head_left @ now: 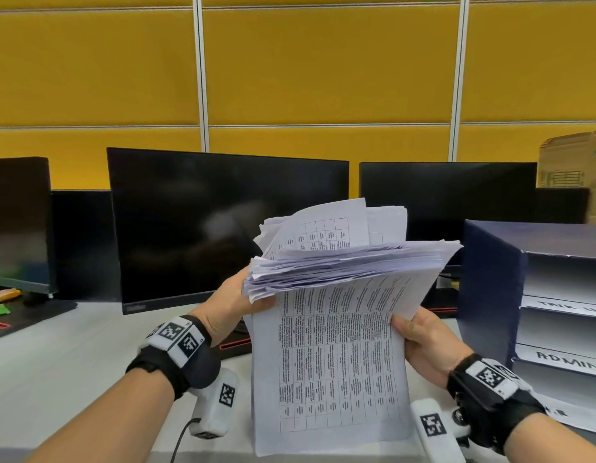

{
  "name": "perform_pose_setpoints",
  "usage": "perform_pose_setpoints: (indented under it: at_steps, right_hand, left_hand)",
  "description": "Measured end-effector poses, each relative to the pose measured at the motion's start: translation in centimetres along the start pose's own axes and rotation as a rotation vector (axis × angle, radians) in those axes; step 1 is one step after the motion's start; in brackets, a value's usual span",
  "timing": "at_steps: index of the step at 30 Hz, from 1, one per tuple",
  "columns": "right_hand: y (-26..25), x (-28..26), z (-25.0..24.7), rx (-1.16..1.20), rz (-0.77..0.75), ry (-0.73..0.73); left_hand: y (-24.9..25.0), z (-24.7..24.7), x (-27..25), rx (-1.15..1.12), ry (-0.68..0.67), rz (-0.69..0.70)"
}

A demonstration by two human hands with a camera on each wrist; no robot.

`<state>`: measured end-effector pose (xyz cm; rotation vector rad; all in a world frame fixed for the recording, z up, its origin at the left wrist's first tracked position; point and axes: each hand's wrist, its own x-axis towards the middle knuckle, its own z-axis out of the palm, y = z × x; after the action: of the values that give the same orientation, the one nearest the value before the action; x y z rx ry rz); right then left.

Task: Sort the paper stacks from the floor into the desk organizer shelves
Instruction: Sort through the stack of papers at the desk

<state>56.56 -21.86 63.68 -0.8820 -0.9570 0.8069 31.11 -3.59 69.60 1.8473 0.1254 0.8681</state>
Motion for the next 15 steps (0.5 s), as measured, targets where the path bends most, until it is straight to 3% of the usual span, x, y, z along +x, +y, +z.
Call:
perform_pose_setpoints:
  at_steps: [6,12,15]
  right_hand:
    - [-0.2,-0.1,0.3,0.016,0.012,-0.046]
    - [-0.8,0.2,1.9,-0.125,-0.071,0.130]
    - [-1.7,0.3,4.1,-0.325,-0.166,0.277]
  left_hand:
    - [-0.2,-1.2,0.6,-0.060,-0.101,-0.048]
    - [0.5,-0.1,0.3,0.034,0.134,-0.086]
    - [2.5,1.2,0.4,0.102,0.270,-0.003]
